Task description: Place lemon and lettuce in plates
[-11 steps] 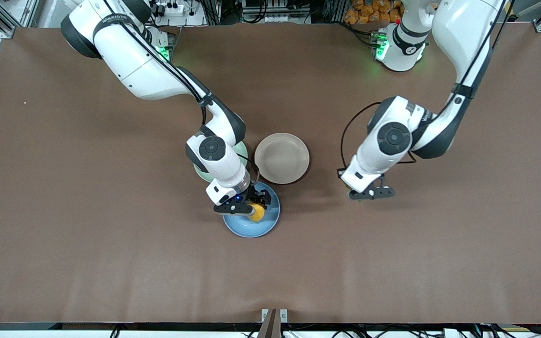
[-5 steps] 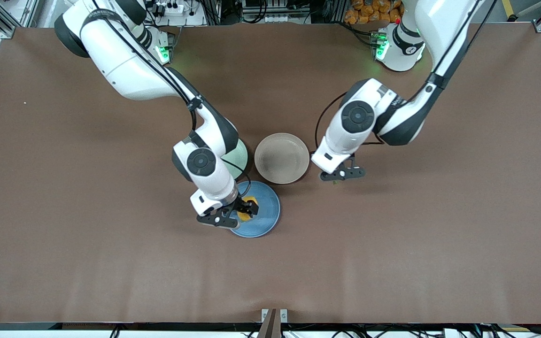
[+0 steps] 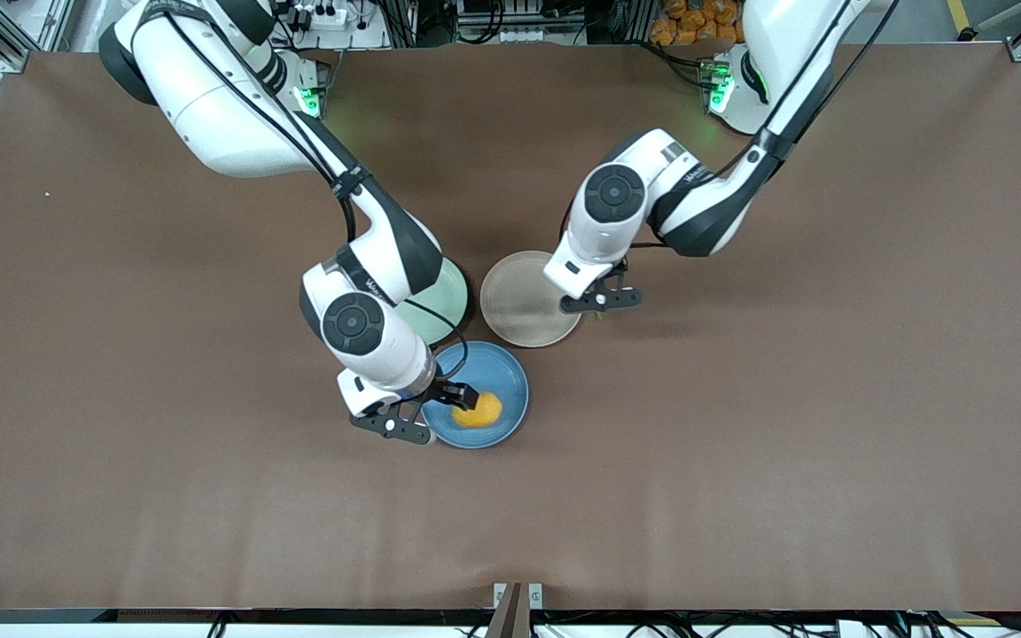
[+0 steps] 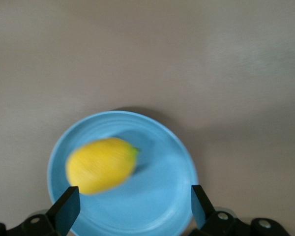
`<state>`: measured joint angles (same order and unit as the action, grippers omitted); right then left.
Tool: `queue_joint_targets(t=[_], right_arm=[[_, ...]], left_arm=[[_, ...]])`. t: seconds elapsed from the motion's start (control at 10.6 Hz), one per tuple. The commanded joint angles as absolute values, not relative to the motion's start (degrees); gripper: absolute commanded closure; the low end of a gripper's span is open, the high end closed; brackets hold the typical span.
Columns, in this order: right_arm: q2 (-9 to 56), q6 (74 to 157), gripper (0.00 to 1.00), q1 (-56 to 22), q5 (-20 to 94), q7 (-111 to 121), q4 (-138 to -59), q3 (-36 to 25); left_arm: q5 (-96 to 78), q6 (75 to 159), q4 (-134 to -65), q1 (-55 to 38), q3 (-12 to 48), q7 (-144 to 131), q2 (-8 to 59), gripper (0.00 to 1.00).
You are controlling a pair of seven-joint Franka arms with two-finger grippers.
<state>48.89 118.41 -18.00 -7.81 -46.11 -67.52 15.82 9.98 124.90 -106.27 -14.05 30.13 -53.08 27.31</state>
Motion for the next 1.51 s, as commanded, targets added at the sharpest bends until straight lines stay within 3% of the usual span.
queue_joint_targets(t=[0.0,0.28,0.66,0.75,0.85,1.41], right_arm=[[43.9,111.5,0.0,-14.3,-6.2,-37.7,-68.2,15.9],[39.4,106.3,0.0,-8.8,-5.9,-26.7,-70.3,15.5],[30.8,106.5,0.0,-5.1,-5.5,-11.4,-78.5,12.1],[28.8,106.6,0.0,-4.1,-4.5,-7.9,-81.8,11.2],[27.0,106.4,0.0,-3.7,-3.5,-4.2,-84.3,9.4],[16.7,106.1,0.0,-1.1,-3.5,4.5,-94.6,3.2]], left_arm=[[11.0,124.8,-104.9,-17.0,30.1,-56.5,28.2,1.0],[11.0,125.3,-104.1,-19.9,30.1,-58.7,28.7,1.0],[11.4,125.9,-97.1,-21.8,29.9,-59.9,34.1,1.0],[11.4,125.9,-95.4,-21.8,29.7,-59.9,35.3,0.9],[11.6,125.9,-93.7,-21.6,29.2,-59.5,35.9,0.01],[12.0,125.9,-89.6,-20.8,25.4,-59.5,35.2,0.0]])
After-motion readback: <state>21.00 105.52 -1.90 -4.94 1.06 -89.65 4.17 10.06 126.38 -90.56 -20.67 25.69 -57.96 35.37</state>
